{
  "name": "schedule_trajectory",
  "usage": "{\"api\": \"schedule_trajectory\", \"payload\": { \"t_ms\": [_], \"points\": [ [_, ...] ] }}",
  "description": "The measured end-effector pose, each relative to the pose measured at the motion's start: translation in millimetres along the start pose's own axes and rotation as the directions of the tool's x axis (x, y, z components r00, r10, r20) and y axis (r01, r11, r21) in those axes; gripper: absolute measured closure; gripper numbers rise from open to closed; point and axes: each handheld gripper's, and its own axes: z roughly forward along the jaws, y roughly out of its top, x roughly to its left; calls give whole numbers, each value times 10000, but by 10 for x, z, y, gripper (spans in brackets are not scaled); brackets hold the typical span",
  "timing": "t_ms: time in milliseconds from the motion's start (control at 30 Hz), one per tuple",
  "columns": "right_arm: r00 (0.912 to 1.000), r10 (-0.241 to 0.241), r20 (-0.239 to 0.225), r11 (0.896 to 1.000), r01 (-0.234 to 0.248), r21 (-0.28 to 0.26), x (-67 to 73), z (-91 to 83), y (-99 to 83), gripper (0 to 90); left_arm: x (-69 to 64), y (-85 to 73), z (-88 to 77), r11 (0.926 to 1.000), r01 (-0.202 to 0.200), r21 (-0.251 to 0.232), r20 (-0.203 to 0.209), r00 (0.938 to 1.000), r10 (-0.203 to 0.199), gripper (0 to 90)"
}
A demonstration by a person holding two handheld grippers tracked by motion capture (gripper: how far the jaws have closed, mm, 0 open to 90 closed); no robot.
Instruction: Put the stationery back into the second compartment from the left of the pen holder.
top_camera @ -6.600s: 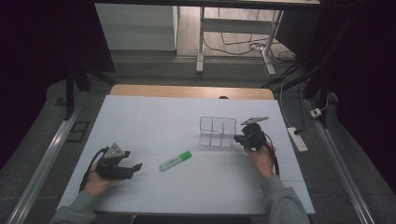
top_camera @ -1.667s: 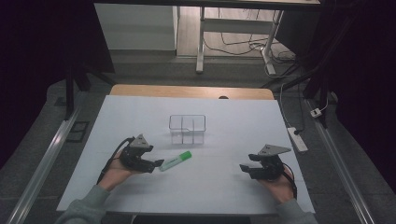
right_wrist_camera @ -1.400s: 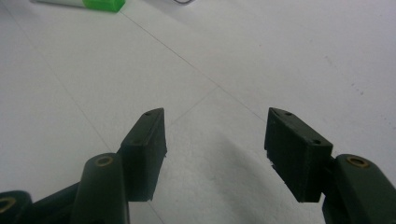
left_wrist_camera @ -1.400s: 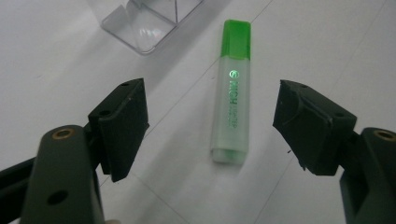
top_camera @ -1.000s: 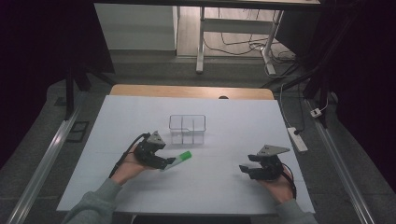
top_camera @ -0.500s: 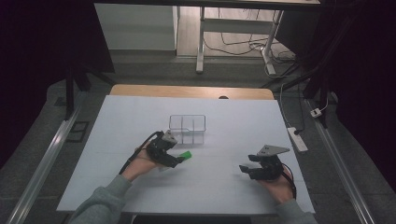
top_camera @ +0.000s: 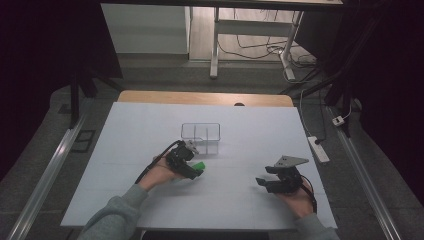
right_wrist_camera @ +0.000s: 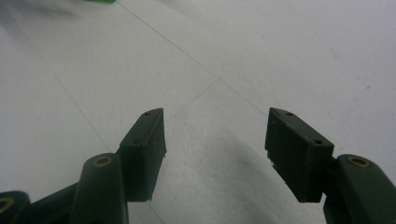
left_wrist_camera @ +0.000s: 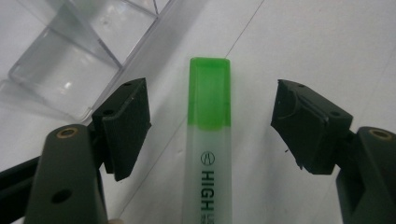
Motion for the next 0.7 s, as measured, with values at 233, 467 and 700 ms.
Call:
{"api": "schedule_trajectory", "payload": {
  "t_ms": [233, 467, 700],
  "points": [
    [10000, -47, -32, 9999, 48, 116, 14, 24, -1, 383, -14, 67, 84, 9990, -303, 339, 3, 9995, 303, 302],
    [10000, -64, -11, 9999, 64, 157, 15, 24, -4, 382, -6, 80, 127, 9972, -491, 560, -199, 9985, 503, 394],
    [9996, 74, -256, 10000, -75, -10, 16, 13, 6, 378, -9, 73, 135, 9965, -569, 611, -26, 9984, 571, 518]
  ]
}}
